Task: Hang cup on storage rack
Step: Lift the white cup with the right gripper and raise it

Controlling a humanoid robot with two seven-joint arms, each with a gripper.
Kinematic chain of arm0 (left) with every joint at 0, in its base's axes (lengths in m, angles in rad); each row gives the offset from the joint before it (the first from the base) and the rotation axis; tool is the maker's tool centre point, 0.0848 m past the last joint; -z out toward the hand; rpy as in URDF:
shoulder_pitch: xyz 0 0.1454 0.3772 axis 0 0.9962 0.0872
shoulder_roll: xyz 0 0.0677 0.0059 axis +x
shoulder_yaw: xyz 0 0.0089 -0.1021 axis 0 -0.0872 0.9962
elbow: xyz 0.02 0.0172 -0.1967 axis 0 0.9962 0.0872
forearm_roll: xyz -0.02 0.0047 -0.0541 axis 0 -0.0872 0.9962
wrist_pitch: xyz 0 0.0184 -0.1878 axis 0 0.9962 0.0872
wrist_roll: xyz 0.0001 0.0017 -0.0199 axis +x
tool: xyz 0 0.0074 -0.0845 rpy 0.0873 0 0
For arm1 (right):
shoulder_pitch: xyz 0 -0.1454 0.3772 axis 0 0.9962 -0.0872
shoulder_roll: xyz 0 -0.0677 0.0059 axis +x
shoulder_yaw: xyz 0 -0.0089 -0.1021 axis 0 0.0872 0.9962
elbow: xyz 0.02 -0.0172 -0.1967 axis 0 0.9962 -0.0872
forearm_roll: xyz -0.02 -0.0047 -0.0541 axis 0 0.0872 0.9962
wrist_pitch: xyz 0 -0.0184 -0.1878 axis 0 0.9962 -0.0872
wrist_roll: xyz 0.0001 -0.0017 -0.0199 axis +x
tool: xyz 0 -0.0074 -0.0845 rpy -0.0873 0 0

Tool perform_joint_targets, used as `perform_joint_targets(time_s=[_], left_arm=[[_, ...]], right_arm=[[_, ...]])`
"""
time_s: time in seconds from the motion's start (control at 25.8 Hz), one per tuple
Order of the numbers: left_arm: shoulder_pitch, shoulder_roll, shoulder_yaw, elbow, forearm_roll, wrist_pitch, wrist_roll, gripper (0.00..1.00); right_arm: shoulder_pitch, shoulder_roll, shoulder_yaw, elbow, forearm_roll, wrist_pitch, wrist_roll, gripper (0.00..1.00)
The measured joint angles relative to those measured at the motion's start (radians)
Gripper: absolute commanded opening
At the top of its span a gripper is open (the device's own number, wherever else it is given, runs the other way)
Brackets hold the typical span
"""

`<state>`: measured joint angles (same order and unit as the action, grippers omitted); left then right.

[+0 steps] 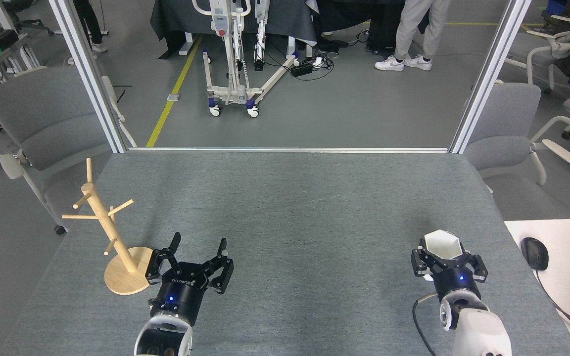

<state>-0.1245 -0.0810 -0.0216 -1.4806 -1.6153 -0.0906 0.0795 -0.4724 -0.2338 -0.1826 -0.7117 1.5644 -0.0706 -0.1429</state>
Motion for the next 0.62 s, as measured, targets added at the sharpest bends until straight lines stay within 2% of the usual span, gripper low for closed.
perform_joint_targets(time_s=[0.12, 0.43, 0.62], left_arm=[[-0.002, -0.003, 0.0, 0.001, 0.001, -0.001, 0.001, 0.99], [-0.01, -0.005, 0.001, 0.001, 0.005, -0.004, 0.002, 0.99], [-0.009, -0.003, 0.002, -0.001, 0.006, 0.004, 0.003, 0.99]], right_arm=[[0.0, 0.0, 0.0, 0.0, 0.0, -0.014, 0.001, 0.28], [0.004, 0.002, 0.0, -0.008, 0.0, -0.056, 0.013, 0.24], [0.0, -0.002, -0.002, -0.028, -0.006, -0.112, 0.075, 0.21]])
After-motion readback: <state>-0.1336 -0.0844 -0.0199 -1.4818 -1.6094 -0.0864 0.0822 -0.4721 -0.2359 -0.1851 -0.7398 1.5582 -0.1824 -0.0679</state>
